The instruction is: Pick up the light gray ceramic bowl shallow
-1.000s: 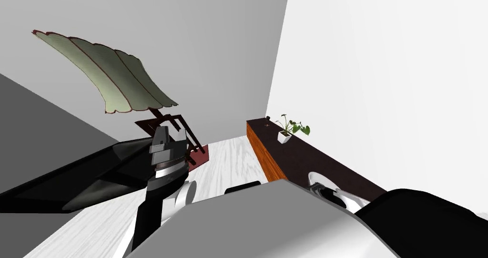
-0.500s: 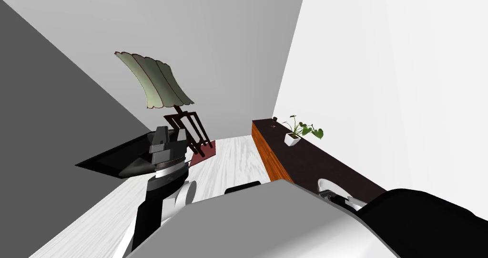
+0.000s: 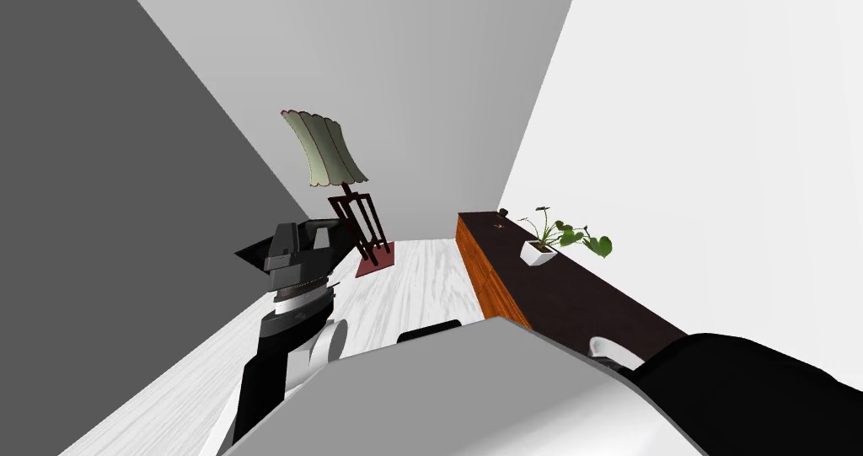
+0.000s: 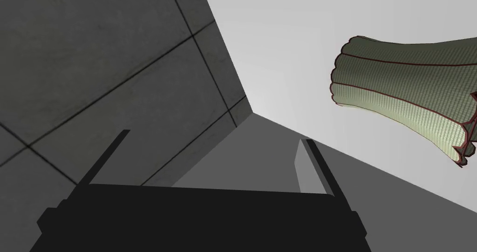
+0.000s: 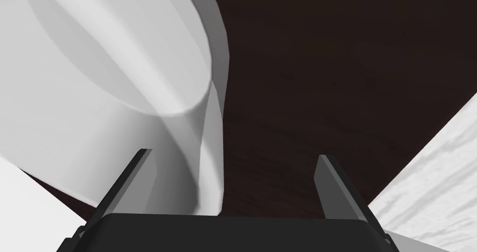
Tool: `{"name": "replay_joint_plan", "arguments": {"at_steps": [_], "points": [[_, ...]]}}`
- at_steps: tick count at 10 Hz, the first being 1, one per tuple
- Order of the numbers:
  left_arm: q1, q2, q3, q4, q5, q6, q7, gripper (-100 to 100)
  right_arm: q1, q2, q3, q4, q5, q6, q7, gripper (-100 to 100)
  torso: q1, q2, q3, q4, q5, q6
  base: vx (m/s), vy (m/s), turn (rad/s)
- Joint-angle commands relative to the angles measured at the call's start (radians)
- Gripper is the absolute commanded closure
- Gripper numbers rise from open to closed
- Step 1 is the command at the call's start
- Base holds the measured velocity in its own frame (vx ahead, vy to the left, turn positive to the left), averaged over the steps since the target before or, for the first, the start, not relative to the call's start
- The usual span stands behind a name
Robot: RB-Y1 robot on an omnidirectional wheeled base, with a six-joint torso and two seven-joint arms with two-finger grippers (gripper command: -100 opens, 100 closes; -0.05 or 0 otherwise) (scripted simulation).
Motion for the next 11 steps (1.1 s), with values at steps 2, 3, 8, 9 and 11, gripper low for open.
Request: {"name": "replay_joint_plan", "arguments": {"at_steps": [2, 3, 8, 9, 11], "points": [[0.0, 0.0, 0.0, 0.0, 0.0, 0.0, 0.0, 0, 0.012, 0.001, -0.005, 0.065, 0.007, -0.037, -0.065, -100, 0.0, 0.001, 0.001, 0.0, 0.0, 0.001, -0.077, 0.057, 0.281], [0.0, 0.0, 0.0, 0.0, 0.0, 0.0, 0.0, 0, 0.012, 0.001, -0.005, 0.075, 0.007, -0.037, -0.065, -100, -0.003, -0.001, 0.0, 0.0, 0.0, 0.001, -0.013, 0.005, -0.013], [0.0, 0.0, 0.0, 0.0, 0.0, 0.0, 0.0, 0, 0.03, 0.026, -0.024, 0.191, 0.03, -0.101, -0.144, -100, -0.001, 0.0, 0.0, 0.0, 0.0, 0.0, -0.036, 0.036, 0.192], [0.0, 0.0, 0.0, 0.0, 0.0, 0.0, 0.0, 0, 0.03, 0.026, -0.024, 0.213, 0.03, -0.101, -0.144, -100, -0.002, -0.001, 0.0, 0.0, 0.0, 0.001, -0.018, 0.021, 0.028], [0.0, 0.0, 0.0, 0.0, 0.0, 0.0, 0.0, 0, 0.048, 0.05, -0.042, 0.246, 0.053, -0.143, -0.197, -100, -0.006, -0.004, -0.002, -0.001, -0.001, 0.002, -0.027, 0.04, 0.19]]}}
